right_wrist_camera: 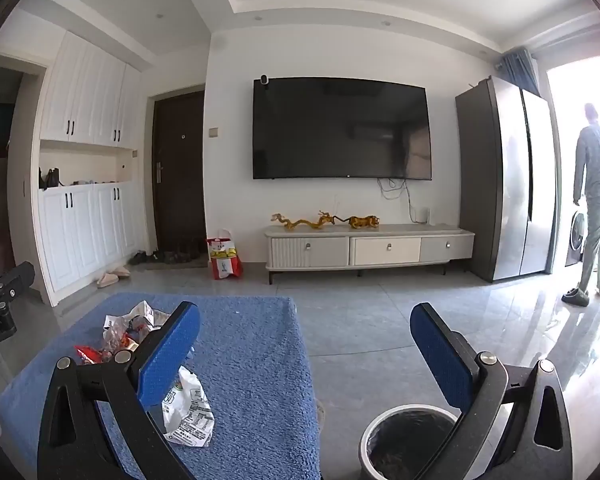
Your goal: Collect trash
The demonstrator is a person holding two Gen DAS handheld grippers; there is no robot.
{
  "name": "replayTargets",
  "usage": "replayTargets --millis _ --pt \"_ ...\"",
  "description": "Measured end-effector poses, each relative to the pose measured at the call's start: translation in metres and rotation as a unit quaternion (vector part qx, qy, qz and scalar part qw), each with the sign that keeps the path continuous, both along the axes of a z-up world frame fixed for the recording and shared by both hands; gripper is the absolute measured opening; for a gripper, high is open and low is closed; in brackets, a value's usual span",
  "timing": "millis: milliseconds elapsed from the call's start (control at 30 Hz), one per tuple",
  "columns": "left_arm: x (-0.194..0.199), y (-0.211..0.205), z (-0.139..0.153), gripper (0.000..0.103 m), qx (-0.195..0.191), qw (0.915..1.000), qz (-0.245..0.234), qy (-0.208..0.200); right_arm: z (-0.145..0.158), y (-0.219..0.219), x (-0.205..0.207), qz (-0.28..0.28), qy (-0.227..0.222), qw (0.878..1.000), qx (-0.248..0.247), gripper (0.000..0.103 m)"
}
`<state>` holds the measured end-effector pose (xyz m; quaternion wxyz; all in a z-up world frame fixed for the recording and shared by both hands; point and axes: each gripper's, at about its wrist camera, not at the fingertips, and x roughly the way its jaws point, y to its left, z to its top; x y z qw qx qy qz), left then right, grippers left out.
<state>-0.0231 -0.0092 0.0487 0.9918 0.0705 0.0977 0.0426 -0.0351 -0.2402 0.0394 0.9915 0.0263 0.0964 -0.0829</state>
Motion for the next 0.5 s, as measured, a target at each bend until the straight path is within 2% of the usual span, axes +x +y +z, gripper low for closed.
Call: replayTargets --millis 167,300,367,500 --pt "0.002 0.001 -0.001 0.103 -0.004 1.0000 -0.002 0.002 0.007 0.003 -0.008 0.001 -0.003 1.000 -0.004 0.103" --pt "-0.001 0.002 -0.004 0.103 -0.004 1.0000 0.003 -0.004 0.000 0.005 0.003 0.001 -0.010 1.000 -0.006 0.103" --pt "-0.001 0.002 -0.004 0.103 -0.005 1.0000 0.004 -0.005 0.010 0.002 -0.009 0.004 -0.014 1.000 -0.003 0.103" --pt "0.000 0.006 -0.005 0.103 -0.012 0.9999 0.005 -0.002 0.008 0.001 -0.009 0.003 -0.014 1.000 0.000 0.103"
